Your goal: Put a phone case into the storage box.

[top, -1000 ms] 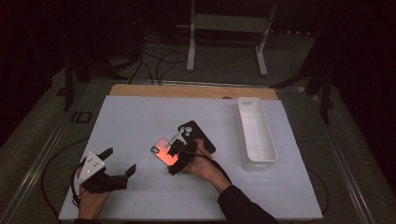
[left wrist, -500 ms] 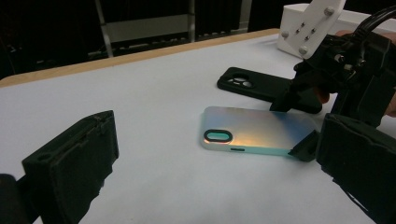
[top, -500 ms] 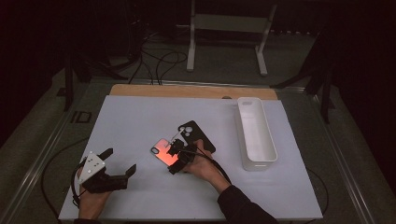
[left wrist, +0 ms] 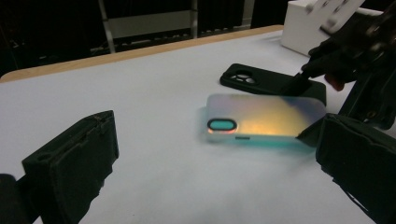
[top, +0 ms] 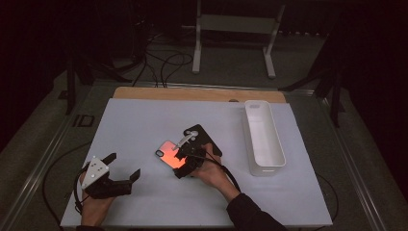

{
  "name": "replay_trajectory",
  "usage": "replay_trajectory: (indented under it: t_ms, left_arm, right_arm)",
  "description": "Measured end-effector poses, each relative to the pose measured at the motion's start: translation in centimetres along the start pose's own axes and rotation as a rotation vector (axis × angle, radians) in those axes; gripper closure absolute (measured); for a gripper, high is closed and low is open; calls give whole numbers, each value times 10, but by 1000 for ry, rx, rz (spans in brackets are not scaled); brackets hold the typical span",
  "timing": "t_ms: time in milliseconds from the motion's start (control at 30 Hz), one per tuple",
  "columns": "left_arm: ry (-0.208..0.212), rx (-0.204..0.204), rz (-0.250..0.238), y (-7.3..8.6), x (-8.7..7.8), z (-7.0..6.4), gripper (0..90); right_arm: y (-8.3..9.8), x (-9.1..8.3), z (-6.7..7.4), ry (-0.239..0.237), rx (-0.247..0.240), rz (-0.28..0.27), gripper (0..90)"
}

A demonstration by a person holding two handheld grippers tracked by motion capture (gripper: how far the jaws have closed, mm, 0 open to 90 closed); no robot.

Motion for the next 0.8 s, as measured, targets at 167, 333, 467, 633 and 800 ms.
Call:
replay_trajectory:
  t_ms: [167,333,467,633,800]
  left_arm:
    - [0,-4,6,0,1,0,0]
    - [2,-27,8,-1,1,0,0]
    - [-2,-37,10,-4,2,0,0]
    - [13,-56,8,-7,4,-3,0]
    - [46,-95,-14,-15,6,-6,0]
  right_arm:
    - [-3,-13,1,-10,5,-63,168]
    - [-5,-30,2,-33,3,-155,168]
    - [-5,-42,6,-65,-4,-218,168]
    - [-4,-54,9,-84,-1,-281,168]
    - [-3,-63,12,-104,-1,-329,168]
Point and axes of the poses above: each handheld gripper's, and its own axes: x roughly forward along the jaws, y roughly out of its underside, z roughly to its left, the point moved 5 cm from there along x, roughly forward along the jaws, and after that the axes turned 15 degrees about x, right-handed, at the moved point
